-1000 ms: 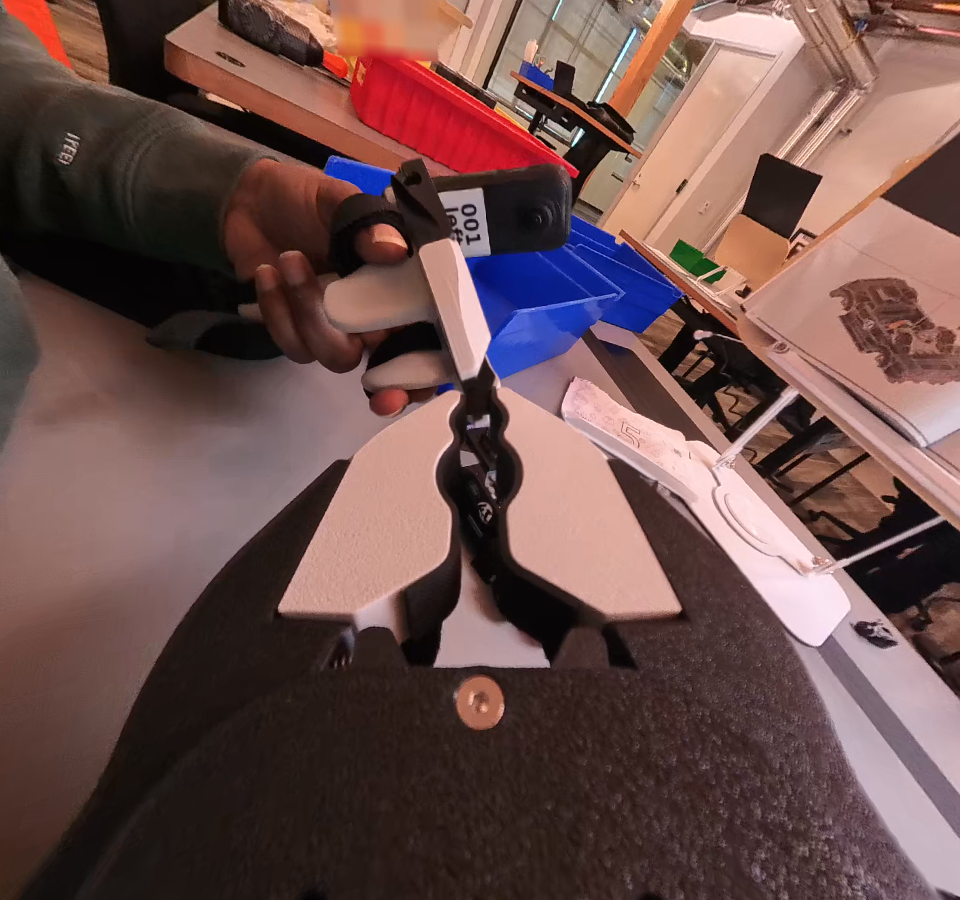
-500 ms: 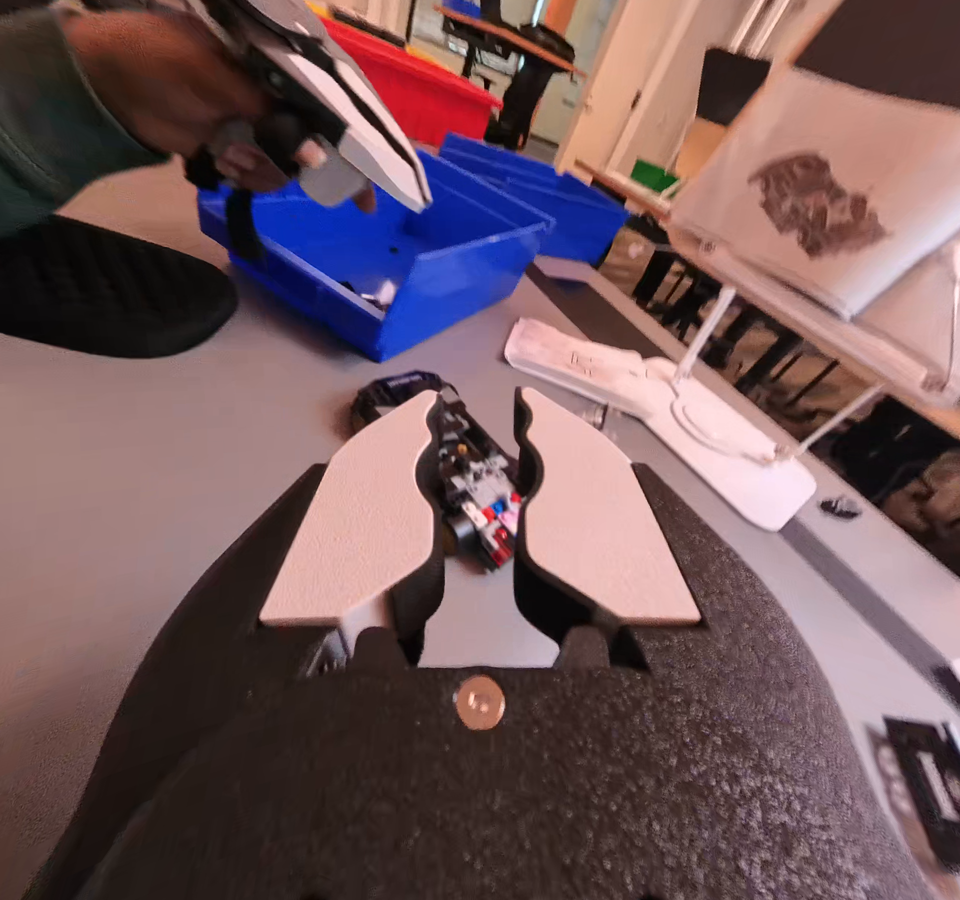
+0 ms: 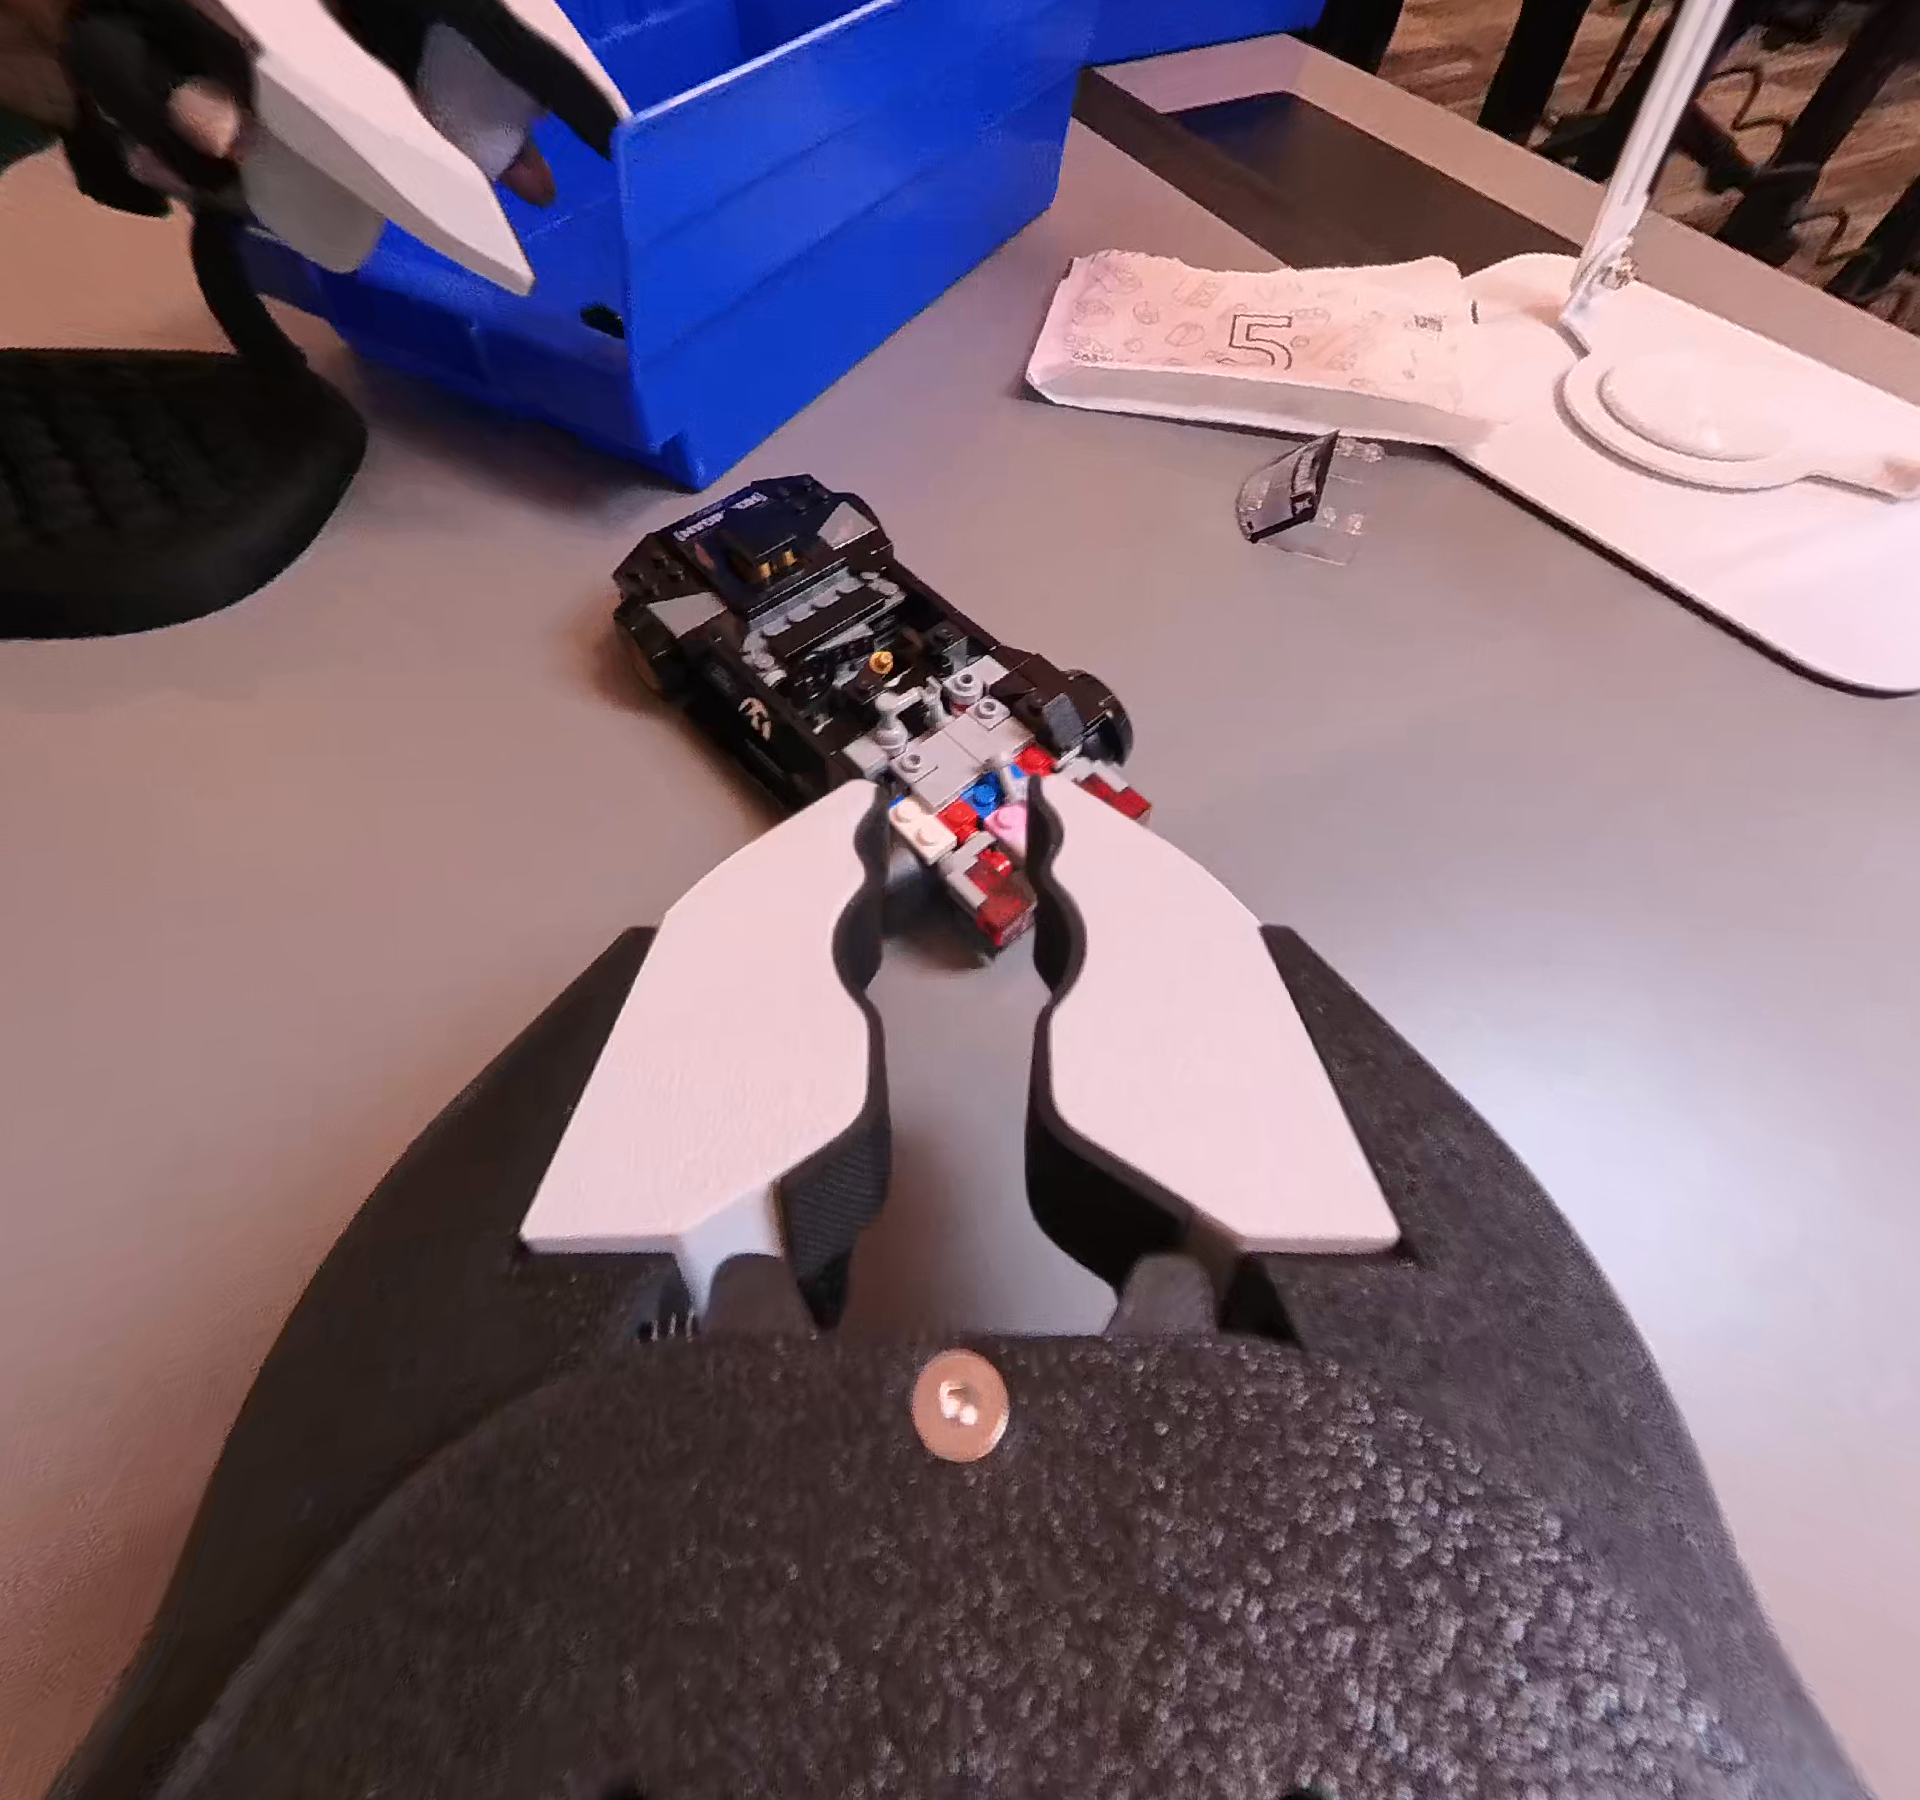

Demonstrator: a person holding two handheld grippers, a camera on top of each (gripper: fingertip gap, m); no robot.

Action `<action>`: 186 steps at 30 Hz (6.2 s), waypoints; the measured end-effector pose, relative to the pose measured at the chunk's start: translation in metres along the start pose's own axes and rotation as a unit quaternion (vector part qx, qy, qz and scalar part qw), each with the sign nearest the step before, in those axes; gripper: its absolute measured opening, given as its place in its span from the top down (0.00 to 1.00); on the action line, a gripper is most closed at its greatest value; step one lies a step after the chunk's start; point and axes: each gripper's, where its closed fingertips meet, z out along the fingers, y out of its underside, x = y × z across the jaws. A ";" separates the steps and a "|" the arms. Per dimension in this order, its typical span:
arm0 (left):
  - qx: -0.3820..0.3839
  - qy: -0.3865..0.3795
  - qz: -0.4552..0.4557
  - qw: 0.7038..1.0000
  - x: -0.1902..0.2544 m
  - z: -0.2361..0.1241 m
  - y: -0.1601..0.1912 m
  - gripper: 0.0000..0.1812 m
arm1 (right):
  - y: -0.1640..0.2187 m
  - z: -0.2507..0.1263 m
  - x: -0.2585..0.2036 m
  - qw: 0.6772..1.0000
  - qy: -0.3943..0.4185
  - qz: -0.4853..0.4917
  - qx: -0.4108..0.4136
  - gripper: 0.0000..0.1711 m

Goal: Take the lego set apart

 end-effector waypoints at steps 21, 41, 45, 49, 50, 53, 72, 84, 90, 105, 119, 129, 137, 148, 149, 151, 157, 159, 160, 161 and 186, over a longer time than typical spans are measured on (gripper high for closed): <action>0.200 0.106 0.109 0.968 0.075 -0.016 -0.055 0.87 | -0.029 0.020 -0.017 0.992 -0.124 0.026 0.001 0.97; 0.279 0.011 0.341 0.898 0.142 -0.015 -0.074 0.94 | -0.096 -0.007 -0.097 0.825 -0.404 0.367 0.144 0.92; 0.268 -0.044 0.255 0.928 0.084 -0.032 -0.085 0.93 | -0.083 -0.013 -0.052 0.922 -0.280 0.231 0.138 0.84; 0.136 -0.078 0.099 0.983 0.004 -0.018 -0.048 0.93 | -0.046 -0.011 0.008 0.993 -0.082 0.066 0.057 0.87; 0.112 -0.085 0.069 0.988 -0.008 -0.015 -0.038 0.93 | -0.036 -0.009 0.017 0.997 -0.055 0.045 0.035 0.88; 0.045 -0.095 0.025 0.994 -0.028 -0.005 -0.010 0.93 | -0.011 0.003 0.026 0.999 -0.031 0.007 -0.013 0.88; 0.153 -0.008 0.063 0.986 0.009 -0.017 -0.042 0.77 | 0.008 0.045 0.021 0.967 -0.089 -0.193 -0.139 0.95; 0.195 0.139 0.123 0.963 0.097 -0.015 -0.069 0.79 | 0.008 0.046 0.020 0.955 -0.107 -0.236 -0.141 0.95; 0.071 0.129 0.136 0.980 0.133 0.047 -0.054 0.68 | 0.007 0.050 0.017 0.945 -0.155 -0.242 -0.159 0.94; -0.089 0.045 0.157 0.983 0.107 0.120 -0.029 0.55 | 0.003 0.061 0.007 0.918 -0.205 -0.302 -0.153 0.93; -0.105 0.060 0.158 0.980 0.105 0.125 -0.023 0.59 | 0.003 0.061 0.005 0.908 -0.199 -0.332 -0.161 0.95; -0.105 0.066 0.159 0.979 0.105 0.125 -0.023 0.59 | -0.017 0.042 0.007 0.945 -0.109 -0.302 -0.060 0.95; 0.038 0.132 0.113 0.984 0.125 0.092 -0.073 0.67 | -0.064 -0.004 -0.003 0.980 -0.165 -0.073 0.079 0.95; 0.136 0.356 -0.094 0.920 0.160 0.025 -0.103 0.89 | -0.087 -0.033 -0.054 0.958 -0.053 -0.225 0.171 0.96; 0.142 0.370 -0.101 0.913 0.162 0.019 -0.104 0.93 | -0.089 -0.033 -0.057 0.953 -0.042 -0.244 0.172 0.95; 0.149 0.384 -0.114 0.904 0.163 0.012 -0.104 0.95 | -0.092 -0.034 -0.063 0.942 -0.017 -0.287 0.175 0.95; 0.217 0.309 0.010 0.926 0.164 -0.007 -0.098 0.98 | -0.099 -0.036 -0.082 0.841 0.117 -0.488 0.204 0.95; 0.246 0.232 0.102 0.936 0.164 -0.012 -0.097 0.98 | -0.101 -0.037 -0.086 0.822 0.142 -0.506 0.218 0.95; 0.257 0.191 0.136 0.938 0.161 -0.014 -0.098 0.98 | -0.102 -0.037 -0.085 0.823 0.149 -0.502 0.222 0.94; 0.262 0.161 0.161 0.938 0.159 -0.016 -0.098 0.98 | -0.101 -0.037 -0.084 0.830 0.149 -0.490 0.222 0.90; 0.078 -0.075 -0.049 0.993 -0.022 -0.021 -0.010 0.69 | -0.020 0.033 0.021 0.976 -0.062 -0.208 -0.028 0.92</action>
